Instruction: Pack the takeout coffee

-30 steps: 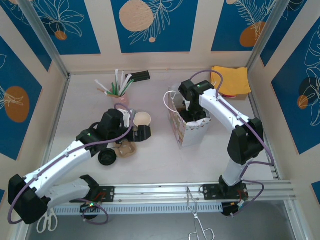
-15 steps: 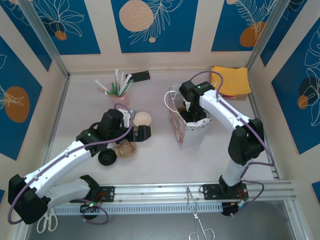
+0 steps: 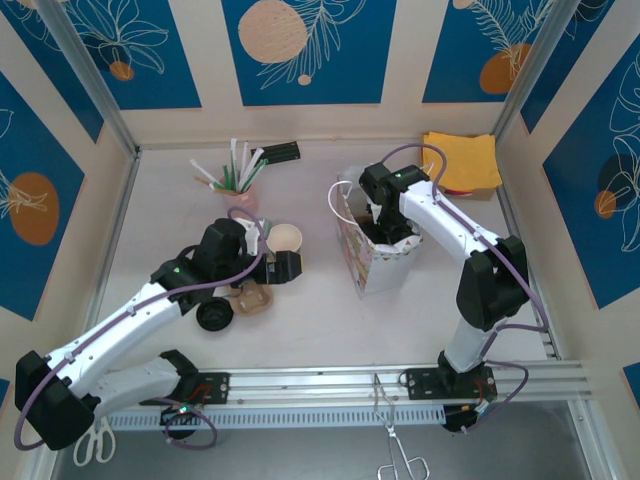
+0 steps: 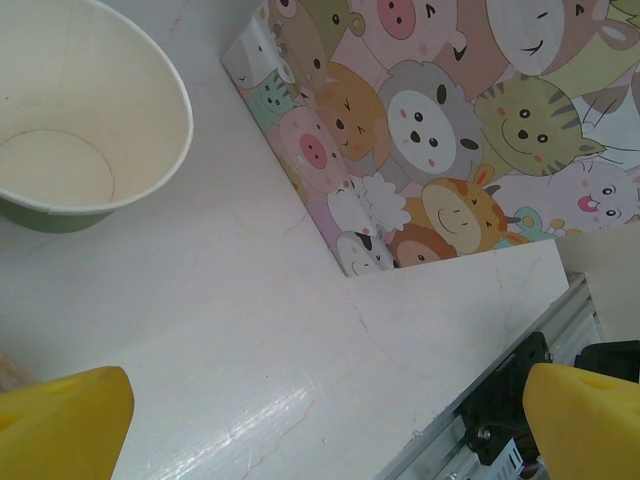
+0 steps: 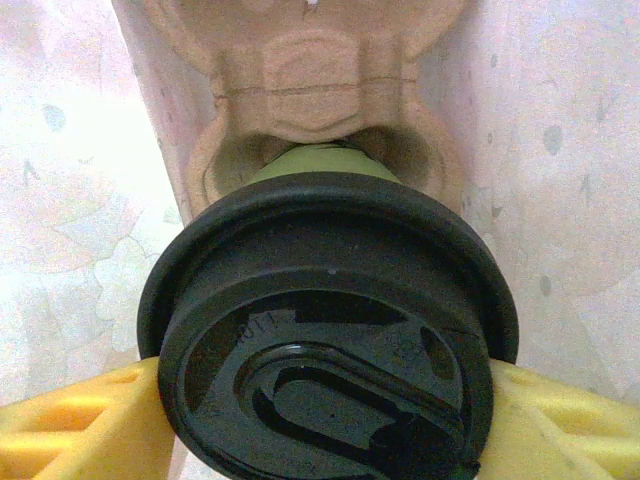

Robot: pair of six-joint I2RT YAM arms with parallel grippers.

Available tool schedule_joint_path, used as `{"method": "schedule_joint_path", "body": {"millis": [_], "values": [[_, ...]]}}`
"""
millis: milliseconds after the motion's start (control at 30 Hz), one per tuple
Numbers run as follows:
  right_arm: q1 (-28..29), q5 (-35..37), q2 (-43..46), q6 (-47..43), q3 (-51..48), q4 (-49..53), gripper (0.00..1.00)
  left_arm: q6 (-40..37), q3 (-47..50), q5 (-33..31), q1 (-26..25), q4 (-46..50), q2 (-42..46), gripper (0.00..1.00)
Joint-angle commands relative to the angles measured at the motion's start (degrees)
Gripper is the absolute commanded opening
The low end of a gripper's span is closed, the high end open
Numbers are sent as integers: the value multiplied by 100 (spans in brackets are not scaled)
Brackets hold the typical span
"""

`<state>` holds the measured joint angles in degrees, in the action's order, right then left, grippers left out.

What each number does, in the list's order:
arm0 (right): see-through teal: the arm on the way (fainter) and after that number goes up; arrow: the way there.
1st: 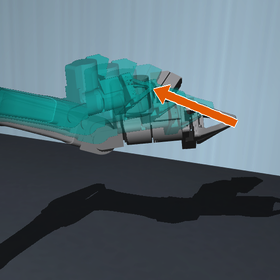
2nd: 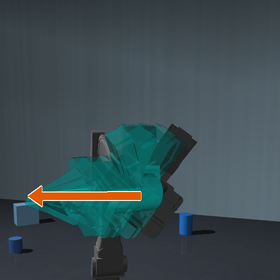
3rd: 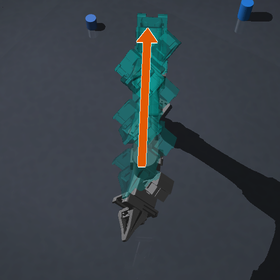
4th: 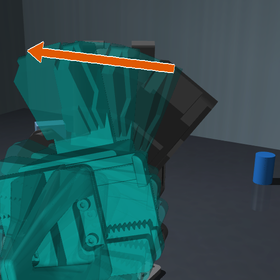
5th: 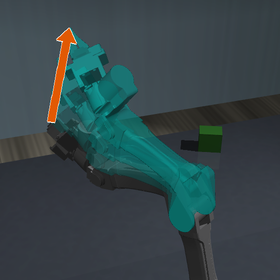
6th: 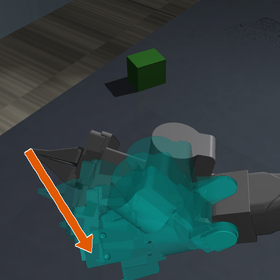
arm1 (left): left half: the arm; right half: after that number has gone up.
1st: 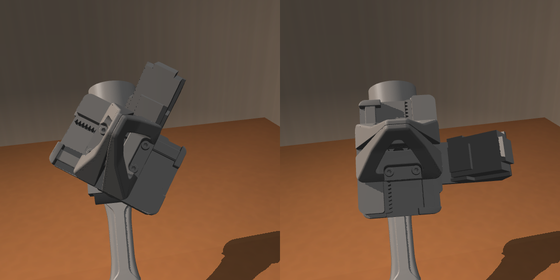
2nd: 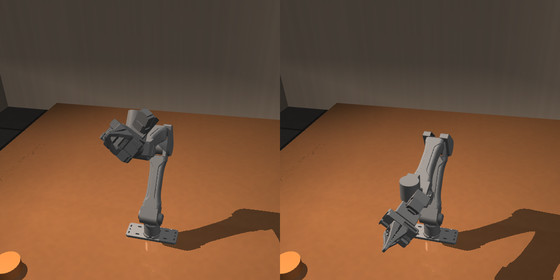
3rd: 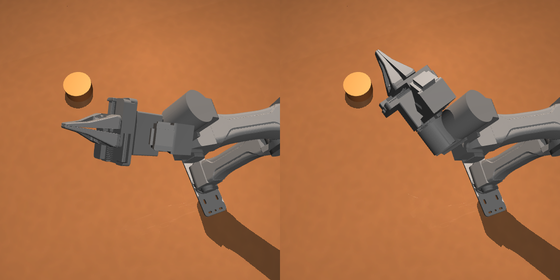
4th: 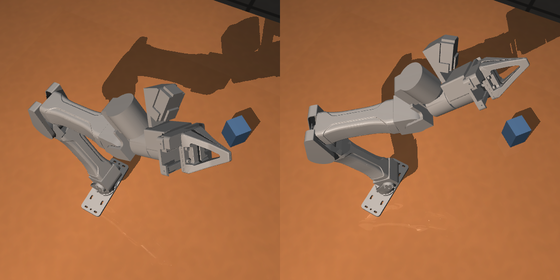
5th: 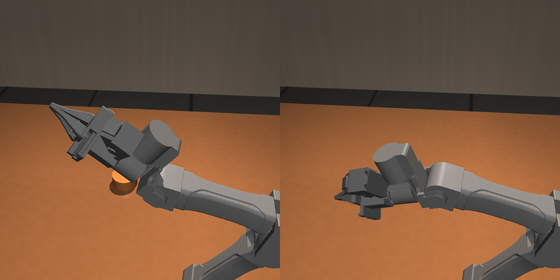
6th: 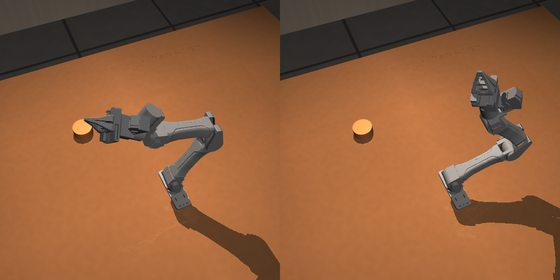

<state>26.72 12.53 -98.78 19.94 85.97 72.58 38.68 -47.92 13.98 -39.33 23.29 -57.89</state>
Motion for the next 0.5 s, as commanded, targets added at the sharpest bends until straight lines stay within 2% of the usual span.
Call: {"method": "schedule_joint_path", "body": {"millis": [0,467], "values": [[-53,-67,1,-55,-202,-90,69,45,2,96,-107,102,92,100],[-97,-107,-10,-53,-389,-230,69,33,-7,92,-101,116,79,100]]}}
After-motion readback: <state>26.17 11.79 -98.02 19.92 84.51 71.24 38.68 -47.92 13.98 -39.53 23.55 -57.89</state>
